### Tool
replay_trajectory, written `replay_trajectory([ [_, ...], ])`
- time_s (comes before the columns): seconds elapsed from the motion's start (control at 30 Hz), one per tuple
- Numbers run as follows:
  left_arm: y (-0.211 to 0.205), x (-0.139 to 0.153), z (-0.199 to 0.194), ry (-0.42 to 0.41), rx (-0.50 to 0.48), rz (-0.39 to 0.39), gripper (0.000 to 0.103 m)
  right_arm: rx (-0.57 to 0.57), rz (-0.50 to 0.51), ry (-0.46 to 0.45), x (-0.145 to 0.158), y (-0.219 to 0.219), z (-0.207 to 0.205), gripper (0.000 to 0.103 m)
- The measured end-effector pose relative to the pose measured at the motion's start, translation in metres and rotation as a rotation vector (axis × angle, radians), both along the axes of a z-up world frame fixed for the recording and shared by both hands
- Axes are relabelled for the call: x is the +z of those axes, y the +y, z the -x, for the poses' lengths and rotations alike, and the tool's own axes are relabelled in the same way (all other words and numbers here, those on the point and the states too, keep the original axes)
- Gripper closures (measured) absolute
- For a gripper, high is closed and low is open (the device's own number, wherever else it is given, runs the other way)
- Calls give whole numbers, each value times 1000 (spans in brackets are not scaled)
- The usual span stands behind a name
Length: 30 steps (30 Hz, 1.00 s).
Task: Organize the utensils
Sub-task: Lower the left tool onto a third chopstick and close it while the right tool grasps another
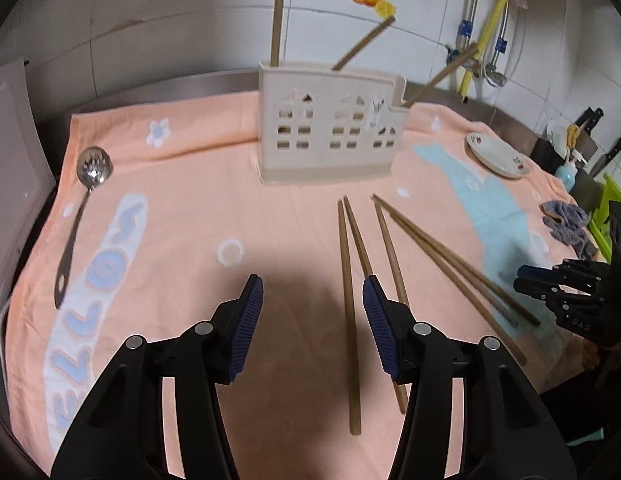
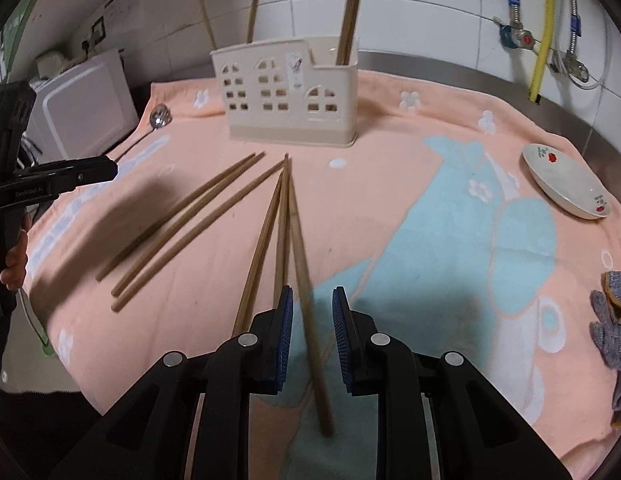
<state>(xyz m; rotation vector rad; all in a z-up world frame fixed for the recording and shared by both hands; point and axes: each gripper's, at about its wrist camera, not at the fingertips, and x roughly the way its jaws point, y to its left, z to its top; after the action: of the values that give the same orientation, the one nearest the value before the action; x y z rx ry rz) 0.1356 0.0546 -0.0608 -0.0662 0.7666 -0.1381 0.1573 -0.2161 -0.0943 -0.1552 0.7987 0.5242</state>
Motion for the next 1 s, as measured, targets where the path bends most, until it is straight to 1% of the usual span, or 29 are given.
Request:
replay_trajectory([
  [0.3,-7,-21,8,57,-22,5,51,11,26,10,-13,3,1,85],
  [0.43,-12,-27,11,69,-36,7,51,16,34,13,-16,4,-1,89],
  [0.67,-20,-35,12,93,-62,10,51,22,44,16,-22,4,-1,91],
  [0.7,-22,-36,12,96,-66,9,51,23,46,14,-22,4,0,93],
  [0.8,-26,-40,10,107,-80,9,60,25,51,8,-22,4,1,94],
  [0.87,-29,-43,9,113,-89,10,71,26,54,4,-22,4,2,95],
  [1.0,-32,-48,4,126,-95,9,81,28,64,-5,-22,5,5,95],
])
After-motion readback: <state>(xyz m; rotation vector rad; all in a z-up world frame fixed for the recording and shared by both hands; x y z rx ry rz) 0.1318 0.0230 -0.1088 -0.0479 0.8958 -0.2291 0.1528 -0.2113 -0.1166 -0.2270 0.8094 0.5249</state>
